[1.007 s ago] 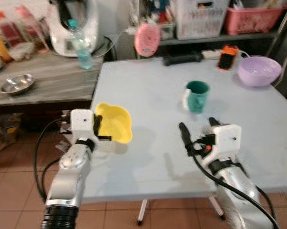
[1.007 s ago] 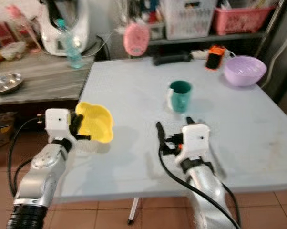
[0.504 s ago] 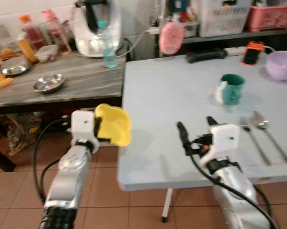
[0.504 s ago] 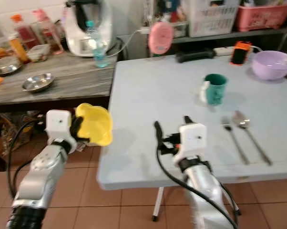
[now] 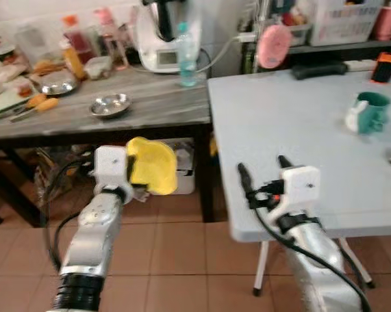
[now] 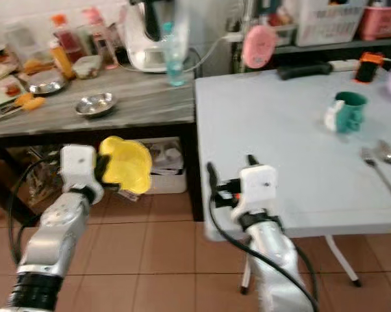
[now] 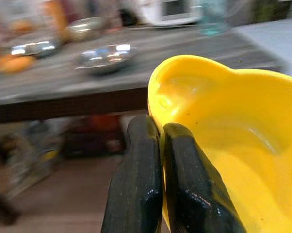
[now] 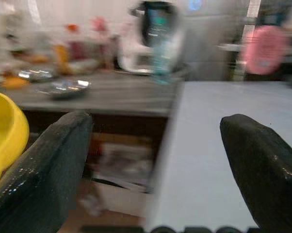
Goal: Setting the table
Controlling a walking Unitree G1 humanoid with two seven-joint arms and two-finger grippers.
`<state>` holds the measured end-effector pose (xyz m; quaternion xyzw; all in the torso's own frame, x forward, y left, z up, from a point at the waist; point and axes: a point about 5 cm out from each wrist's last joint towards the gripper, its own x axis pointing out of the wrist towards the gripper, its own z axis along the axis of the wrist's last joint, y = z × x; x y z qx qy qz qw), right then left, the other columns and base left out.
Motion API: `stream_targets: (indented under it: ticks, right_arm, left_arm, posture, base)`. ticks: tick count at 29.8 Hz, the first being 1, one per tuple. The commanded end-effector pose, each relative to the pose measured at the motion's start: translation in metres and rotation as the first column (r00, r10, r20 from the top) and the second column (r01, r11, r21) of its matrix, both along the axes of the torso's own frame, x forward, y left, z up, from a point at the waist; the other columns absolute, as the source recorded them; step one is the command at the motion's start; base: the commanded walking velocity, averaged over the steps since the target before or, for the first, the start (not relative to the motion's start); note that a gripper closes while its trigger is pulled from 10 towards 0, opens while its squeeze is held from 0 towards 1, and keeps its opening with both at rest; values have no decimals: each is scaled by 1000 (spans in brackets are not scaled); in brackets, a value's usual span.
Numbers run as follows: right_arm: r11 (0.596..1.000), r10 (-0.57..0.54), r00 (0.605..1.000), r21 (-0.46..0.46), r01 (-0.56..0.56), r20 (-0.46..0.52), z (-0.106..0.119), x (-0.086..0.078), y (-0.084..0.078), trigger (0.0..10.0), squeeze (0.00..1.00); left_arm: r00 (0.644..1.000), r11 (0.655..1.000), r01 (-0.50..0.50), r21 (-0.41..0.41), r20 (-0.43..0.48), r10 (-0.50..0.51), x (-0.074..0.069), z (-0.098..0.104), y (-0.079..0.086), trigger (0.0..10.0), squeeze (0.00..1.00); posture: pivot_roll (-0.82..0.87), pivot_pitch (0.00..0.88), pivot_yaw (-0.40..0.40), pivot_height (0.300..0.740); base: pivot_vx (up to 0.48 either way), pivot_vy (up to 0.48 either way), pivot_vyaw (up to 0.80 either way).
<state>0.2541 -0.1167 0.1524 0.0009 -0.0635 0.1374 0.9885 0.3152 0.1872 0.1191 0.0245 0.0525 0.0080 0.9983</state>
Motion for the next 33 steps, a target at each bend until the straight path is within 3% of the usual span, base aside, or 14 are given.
stream_targets:
  ticks: [1, 30, 33]
  right_arm:
    - [1000, -22, 1000, -15, 23, 13, 2, 2, -6, 10000, 0]
    - [1000, -15, 999, -22, 16, 30, 4, 3, -9, 10000, 0]
    - [1000, -19, 999, -23, 20, 31, 4, 3, -11, 10000, 0]
  left_arm:
    - [999, 1000, 20, 9, 27, -20, 5, 6, -6, 10000, 0]
    - [1000, 1000, 17, 10, 20, -17, 4, 0, -13, 10000, 0]
    - [998, 1000, 15, 2, 53, -15, 3, 2, -15, 10000, 0]
  posture:
    - [-41, 0, 113, 740]
    - [-49, 0, 109, 740]
    - [-50, 0, 105, 740]
  base:
    - [0, 480, 0]
    - [0, 480, 0]
    - [0, 130, 0]
